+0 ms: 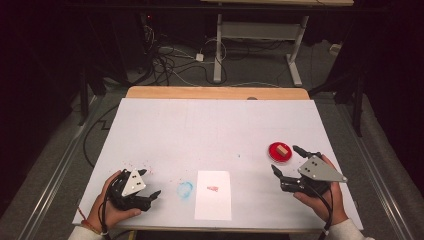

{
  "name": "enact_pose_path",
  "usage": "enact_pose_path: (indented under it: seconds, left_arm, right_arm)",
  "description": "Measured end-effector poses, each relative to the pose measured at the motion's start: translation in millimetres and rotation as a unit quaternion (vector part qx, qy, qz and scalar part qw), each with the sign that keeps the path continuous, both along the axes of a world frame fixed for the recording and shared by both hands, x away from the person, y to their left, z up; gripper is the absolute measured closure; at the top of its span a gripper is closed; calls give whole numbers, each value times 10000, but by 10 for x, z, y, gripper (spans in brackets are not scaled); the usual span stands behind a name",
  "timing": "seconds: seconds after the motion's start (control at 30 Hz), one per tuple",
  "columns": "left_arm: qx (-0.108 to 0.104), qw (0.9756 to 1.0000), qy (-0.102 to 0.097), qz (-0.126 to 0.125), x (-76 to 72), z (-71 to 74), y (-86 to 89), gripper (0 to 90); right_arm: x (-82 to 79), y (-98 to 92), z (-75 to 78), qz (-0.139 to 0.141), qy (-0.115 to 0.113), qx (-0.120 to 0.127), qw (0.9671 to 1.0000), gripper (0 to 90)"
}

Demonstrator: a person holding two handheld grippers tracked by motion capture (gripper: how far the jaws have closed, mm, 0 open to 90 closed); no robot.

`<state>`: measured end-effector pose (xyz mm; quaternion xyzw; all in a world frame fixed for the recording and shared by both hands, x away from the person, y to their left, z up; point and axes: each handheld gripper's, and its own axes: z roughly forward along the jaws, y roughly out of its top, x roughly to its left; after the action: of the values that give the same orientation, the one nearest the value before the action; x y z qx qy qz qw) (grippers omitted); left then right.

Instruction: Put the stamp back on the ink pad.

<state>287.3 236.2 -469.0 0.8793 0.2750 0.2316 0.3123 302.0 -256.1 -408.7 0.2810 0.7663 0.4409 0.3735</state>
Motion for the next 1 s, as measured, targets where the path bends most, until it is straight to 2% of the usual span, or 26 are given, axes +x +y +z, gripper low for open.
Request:
enact_pose_path:
  seconds: [0.17,0.33,0.4,0.5,0.57,0.67,0.7,0.83,1.0]
  left_arm:
    - [-18,10000,-34,3,-3,8,-5,180]
    - [-44,10000,-64,0,-2,17,-17,179]
    - [-79,9999,-84,1,-1,23,-24,179]
    - [-130,9997,-195,22,-13,46,-32,179]
    - [-254,9993,-250,67,-26,68,-32,180]
    - [-345,9987,-369,98,-38,100,-27,180]
    - [-386,9985,-379,94,-42,106,-29,180]
    - [-340,9986,-396,59,-47,108,-47,179]
    - [-365,9983,-441,81,-69,127,-52,179]
  right_arm:
    - [-48,-52,-37,-91,-71,-31,9999,170]
    - [-87,-126,-88,-172,-35,19,9998,170]
    - [-107,-152,-114,-235,-35,-43,9997,170]
    - [-136,-200,-153,-228,50,-23,9997,170]
    - [-154,-223,-181,-218,123,-27,9997,170]
    - [-192,-253,-230,-301,87,-151,9994,169]
    - [-200,-266,-243,-304,110,-118,9994,168]
    - [-236,-307,-305,-346,190,-17,9992,169]
    - [-240,-286,-383,-292,318,-97,9990,163]
